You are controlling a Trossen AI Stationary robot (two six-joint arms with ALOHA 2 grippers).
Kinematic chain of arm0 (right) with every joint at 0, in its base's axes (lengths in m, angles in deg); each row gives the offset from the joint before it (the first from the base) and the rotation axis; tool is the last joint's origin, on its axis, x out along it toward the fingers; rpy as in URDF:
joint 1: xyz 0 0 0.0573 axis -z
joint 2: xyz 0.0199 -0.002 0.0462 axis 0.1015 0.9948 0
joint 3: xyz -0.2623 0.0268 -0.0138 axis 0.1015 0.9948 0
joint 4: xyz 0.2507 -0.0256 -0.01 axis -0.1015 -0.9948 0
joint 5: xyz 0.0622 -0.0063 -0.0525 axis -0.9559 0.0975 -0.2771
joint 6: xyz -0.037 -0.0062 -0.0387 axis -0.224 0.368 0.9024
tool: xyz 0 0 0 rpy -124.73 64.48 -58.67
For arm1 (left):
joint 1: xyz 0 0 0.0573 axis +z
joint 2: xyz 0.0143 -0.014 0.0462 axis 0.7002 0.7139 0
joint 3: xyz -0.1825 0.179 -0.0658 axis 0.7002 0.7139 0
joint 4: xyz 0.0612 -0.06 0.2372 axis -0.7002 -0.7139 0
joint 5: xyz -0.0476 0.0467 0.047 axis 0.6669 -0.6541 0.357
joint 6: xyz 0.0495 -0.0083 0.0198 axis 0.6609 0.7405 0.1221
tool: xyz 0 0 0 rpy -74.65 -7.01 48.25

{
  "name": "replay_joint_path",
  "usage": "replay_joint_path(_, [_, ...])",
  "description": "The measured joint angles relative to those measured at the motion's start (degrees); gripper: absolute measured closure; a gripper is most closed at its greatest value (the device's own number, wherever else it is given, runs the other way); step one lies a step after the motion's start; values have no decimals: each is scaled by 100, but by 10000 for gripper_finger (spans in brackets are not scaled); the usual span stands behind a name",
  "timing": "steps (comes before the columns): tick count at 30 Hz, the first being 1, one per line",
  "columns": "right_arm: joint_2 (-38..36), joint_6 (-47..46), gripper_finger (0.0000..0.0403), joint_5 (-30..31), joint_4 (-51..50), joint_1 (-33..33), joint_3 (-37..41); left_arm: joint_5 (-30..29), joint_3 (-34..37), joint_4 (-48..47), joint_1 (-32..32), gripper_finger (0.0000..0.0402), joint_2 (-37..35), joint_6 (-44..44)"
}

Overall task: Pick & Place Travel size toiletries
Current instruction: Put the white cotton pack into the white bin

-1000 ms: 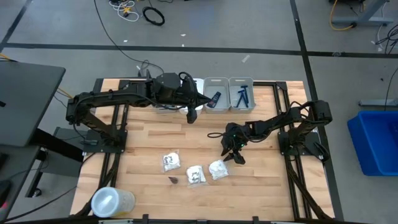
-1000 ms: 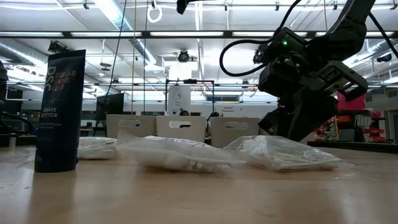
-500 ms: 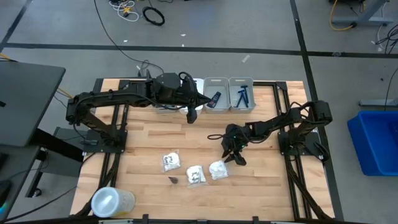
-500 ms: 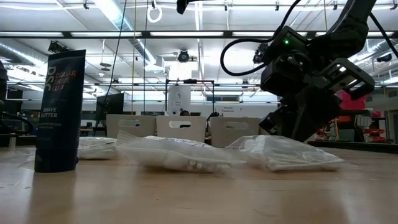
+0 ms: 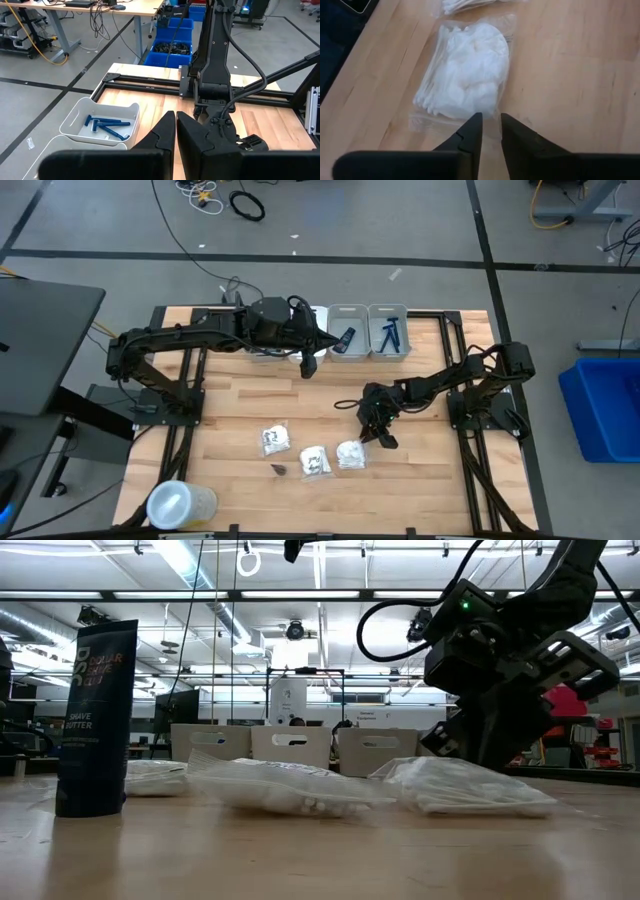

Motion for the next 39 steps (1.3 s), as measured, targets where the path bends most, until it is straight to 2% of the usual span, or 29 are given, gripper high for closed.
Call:
replay_joint_path(18, [0,-14,394,-302,-26,0,0,0,0,2,0,377,0,9])
replay_joint_path(25, [-16,-75,400,-312,-219,0,0,0,0,4,0,377,0,9])
replay_joint_path(34, [-622,-171,401,-303,-361,13,0,4,0,28,0,377,0,11])
replay_joint_path(39, [-1085,-171,402,-239,-760,80,0,26,0,31,0,377,0,11])
